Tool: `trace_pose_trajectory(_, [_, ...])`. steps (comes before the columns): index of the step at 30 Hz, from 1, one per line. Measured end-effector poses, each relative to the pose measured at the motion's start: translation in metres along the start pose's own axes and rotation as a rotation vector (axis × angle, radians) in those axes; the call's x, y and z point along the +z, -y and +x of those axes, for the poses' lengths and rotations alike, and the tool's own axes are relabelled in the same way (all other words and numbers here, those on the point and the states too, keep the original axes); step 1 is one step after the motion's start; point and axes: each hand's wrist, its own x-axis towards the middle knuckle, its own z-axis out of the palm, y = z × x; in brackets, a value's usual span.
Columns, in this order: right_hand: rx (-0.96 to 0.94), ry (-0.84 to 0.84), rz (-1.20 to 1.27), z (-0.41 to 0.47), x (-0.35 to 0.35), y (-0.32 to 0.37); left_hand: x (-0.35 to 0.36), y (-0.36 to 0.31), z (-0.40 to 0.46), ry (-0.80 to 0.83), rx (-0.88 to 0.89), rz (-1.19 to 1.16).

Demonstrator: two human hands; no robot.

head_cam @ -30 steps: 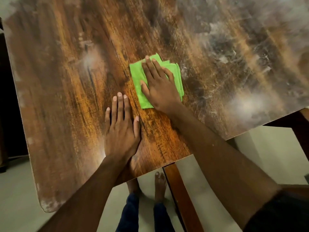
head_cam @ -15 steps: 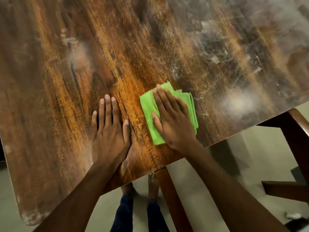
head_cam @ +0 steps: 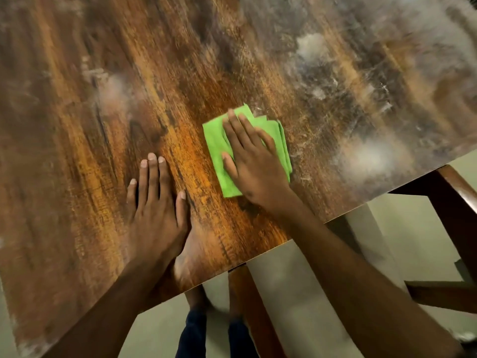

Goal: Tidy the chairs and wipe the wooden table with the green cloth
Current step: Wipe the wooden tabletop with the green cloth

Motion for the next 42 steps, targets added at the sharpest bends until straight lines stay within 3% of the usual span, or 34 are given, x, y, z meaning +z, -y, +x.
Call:
trace_pose_trajectory(4, [0.037, 0.075, -0.01, -0.097, -0.005, -0.009, -0.001, -0.001, 0.0, 0.004, -0.001, -0.013])
trace_pose_trajectory(7, [0.041, 0.093, -0.014, -0.116, -0.003, -0.013, -0.001, -0.002, 0.0, -0.002, -0.007, -0.009])
trace_pose_trajectory(14, [-0.039, -0.014, -0.033, 0.027, 0.005, -0.012, 0.001, -0.002, 0.0, 0.001, -0.011, -0.008])
trace_pose_trajectory(20, [-0.039, 0.045, -0.019, 0.13, -0.002, -0.003, 0.0, -0.002, 0.0, 0.0, -0.019, -0.017])
trace_pose_trajectory(26, [-0.045, -0.027, 0.005, 0.044, 0.004, -0.021, -0.005, -0.01, -0.002, 0.014, -0.048, -0.047])
trace_pose_trajectory(32, [-0.006, 0.016, -0.029, -0.078, -0.003, -0.045, 0.012, -0.1, 0.036, -0.043, 0.058, -0.185])
trace_pose_trajectory(35, [0.026, 0.042, -0.015, -0.118, -0.004, -0.054, 0.029, -0.108, 0.049, -0.032, 0.031, -0.116])
trace_pose_trajectory(38, [0.026, 0.077, -0.03, -0.129, -0.005, -0.056, 0.034, -0.108, 0.048, -0.044, 0.039, -0.073])
trace_pose_trajectory(42, [-0.033, 0.035, -0.053, -0.073, -0.003, -0.056, 0.036, -0.111, 0.049, -0.052, 0.031, -0.059])
